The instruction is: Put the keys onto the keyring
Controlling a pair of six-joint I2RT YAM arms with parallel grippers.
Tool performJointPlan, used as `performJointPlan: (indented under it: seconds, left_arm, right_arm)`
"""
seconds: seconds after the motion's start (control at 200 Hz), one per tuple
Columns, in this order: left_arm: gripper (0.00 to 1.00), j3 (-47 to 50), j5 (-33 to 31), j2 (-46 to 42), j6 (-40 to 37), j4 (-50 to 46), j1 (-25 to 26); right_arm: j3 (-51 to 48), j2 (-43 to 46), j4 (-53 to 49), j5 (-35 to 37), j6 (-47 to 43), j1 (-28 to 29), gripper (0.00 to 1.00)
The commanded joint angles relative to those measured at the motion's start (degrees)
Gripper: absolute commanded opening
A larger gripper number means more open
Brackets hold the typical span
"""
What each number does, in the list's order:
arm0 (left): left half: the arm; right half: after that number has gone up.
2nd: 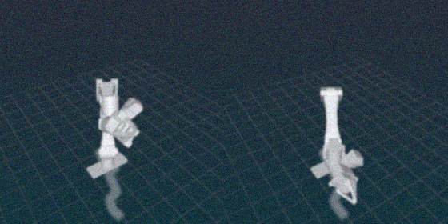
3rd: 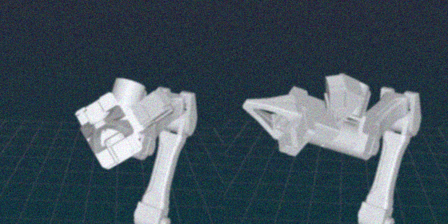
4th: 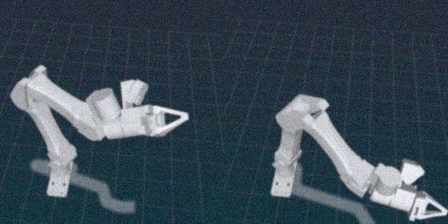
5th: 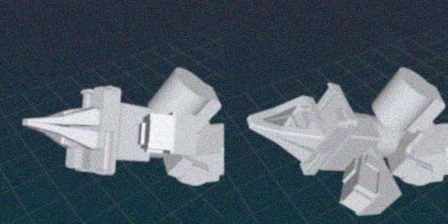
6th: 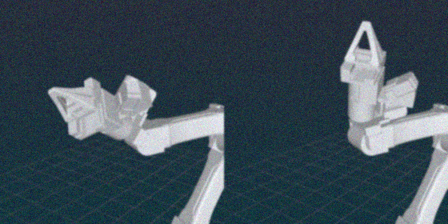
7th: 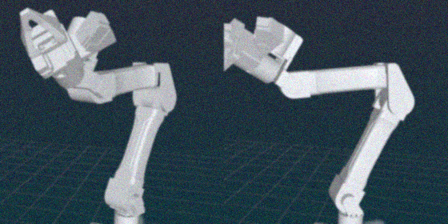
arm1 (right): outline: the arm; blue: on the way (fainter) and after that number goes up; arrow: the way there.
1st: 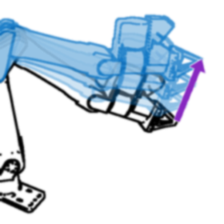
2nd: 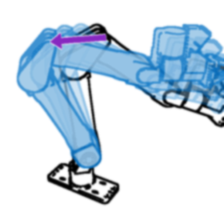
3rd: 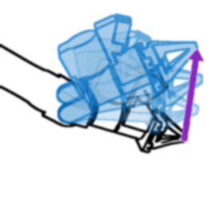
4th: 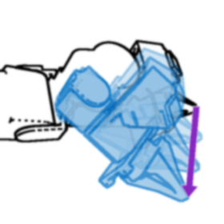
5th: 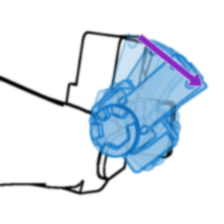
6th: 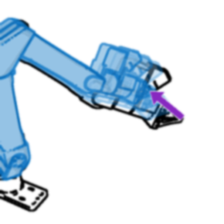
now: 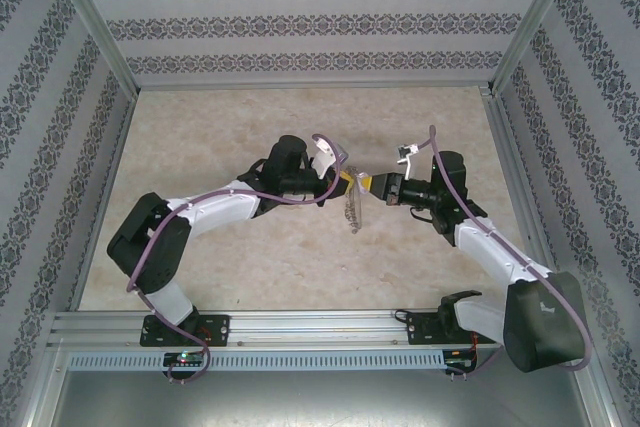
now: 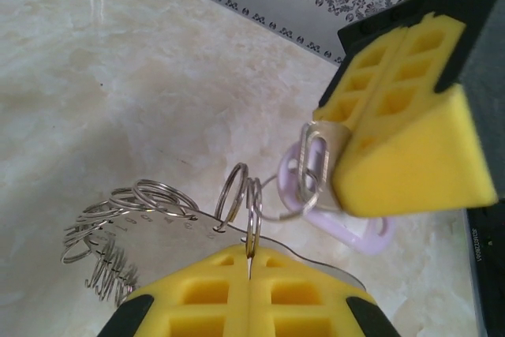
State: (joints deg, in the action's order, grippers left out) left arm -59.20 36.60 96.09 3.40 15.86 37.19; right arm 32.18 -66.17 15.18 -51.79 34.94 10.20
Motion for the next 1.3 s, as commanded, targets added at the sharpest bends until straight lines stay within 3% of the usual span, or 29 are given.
performJointPlan:
  seconds: [0.0,0.51,0.58,0.754,1.294]
  left_arm:
    - [0.00,-1.2,0.7,-2.9,-3.0,-2.9,0.4]
    - [0.00,-2.0,1.0,-4.9,-4.0,-5.1,0.2]
    - [0.16,-2.1,1.0,-4.4,-4.0,-5.7,0.2]
    - [0.39,-1.4,0.5,-3.9,-3.6,-4.6,0.2]
    - [0.47,0.7,2.8,-6.5,-6.1,-1.4,0.1]
  right_arm:
    - [0.3,1.9,1.3,1.3,-0.6,-1.6,0.00]
    - [-2.6,2.2,1.4,2.3,0.4,-3.2,0.00]
    - [-2.0,2.3,1.1,1.9,0.6,-3.2,0.00]
    - [-0.1,2.4,0.3,0.5,1.6,-3.2,0.00]
    - [7.8,3.8,-2.9,-4.4,8.7,-2.8,0.00]
